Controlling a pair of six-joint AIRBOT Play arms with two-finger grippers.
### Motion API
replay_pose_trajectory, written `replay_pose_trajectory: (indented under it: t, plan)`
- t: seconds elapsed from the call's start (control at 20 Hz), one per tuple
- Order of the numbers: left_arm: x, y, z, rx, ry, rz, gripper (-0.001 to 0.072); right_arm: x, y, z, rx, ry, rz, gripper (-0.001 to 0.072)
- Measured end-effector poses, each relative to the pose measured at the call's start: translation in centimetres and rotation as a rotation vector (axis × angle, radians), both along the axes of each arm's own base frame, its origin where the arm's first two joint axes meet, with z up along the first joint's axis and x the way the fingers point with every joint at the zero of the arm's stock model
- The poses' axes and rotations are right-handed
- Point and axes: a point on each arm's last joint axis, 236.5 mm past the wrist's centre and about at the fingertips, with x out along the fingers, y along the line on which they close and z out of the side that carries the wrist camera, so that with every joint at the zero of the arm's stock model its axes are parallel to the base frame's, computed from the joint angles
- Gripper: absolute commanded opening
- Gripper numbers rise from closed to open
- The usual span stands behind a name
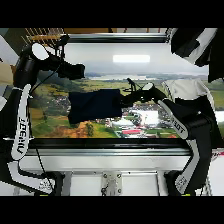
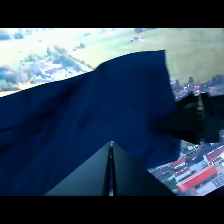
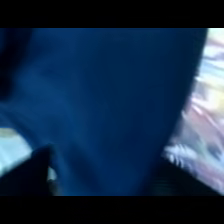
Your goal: Fold the clothes and pants, and hang the long-sleeved shirts on hangers.
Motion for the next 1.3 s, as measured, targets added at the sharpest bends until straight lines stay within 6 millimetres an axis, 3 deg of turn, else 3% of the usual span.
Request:
replay_pose_trajectory:
  t: [0.05,0.15,0.3,0.45,0.65,0.8,0.9,1.0,1.15,1.3]
  plan:
    - [0.0,0.0,0.0,0.000,0.001,0.000,0.0006,0.1,1.0,0.4,0.008,-0.024,0.017,0.0011]
    - [-0.1,0.0,0.0,0.000,0.005,-0.003,0.0006,1.0,2.2,1.9,0.024,-0.093,0.033,0.0010]
    - [-0.4,0.0,-0.2,0.003,0.019,-0.008,0.0006,3.0,0.6,5.4,0.003,-0.198,0.028,0.0010]
    - [-0.6,0.0,-0.3,0.004,0.026,-0.012,0.0006,6.0,-6.5,10.6,-0.097,-0.300,-0.067,0.0010]
    - [-0.7,0.0,-0.3,0.005,0.029,-0.013,0.0006,7.0,-20.8,18.4,-0.289,-0.400,-0.267,0.0010]
    - [-0.7,0.0,-0.3,0.005,0.029,-0.013,0.0006,4.3,-32.4,23.2,-0.461,-0.413,-0.457,0.0010]
    - [-0.7,0.0,-0.3,0.005,0.029,-0.013,0.0006,0.9,-38.9,24.8,-0.564,-0.372,-0.575,0.0010]
    - [-0.8,0.0,-0.4,0.006,0.033,-0.014,0.0006,-3.1,-44.2,25.4,-0.638,-0.305,-0.698,0.0010]
    - [-0.8,0.0,-0.4,0.006,0.033,-0.014,0.0006,-9.1,-48.4,24.2,-0.685,-0.180,-0.839,0.0011]
    - [-0.8,0.0,-0.4,0.006,0.033,-0.014,0.0006,-14.2,-48.8,21.6,-0.691,-0.065,-0.913,0.0010]
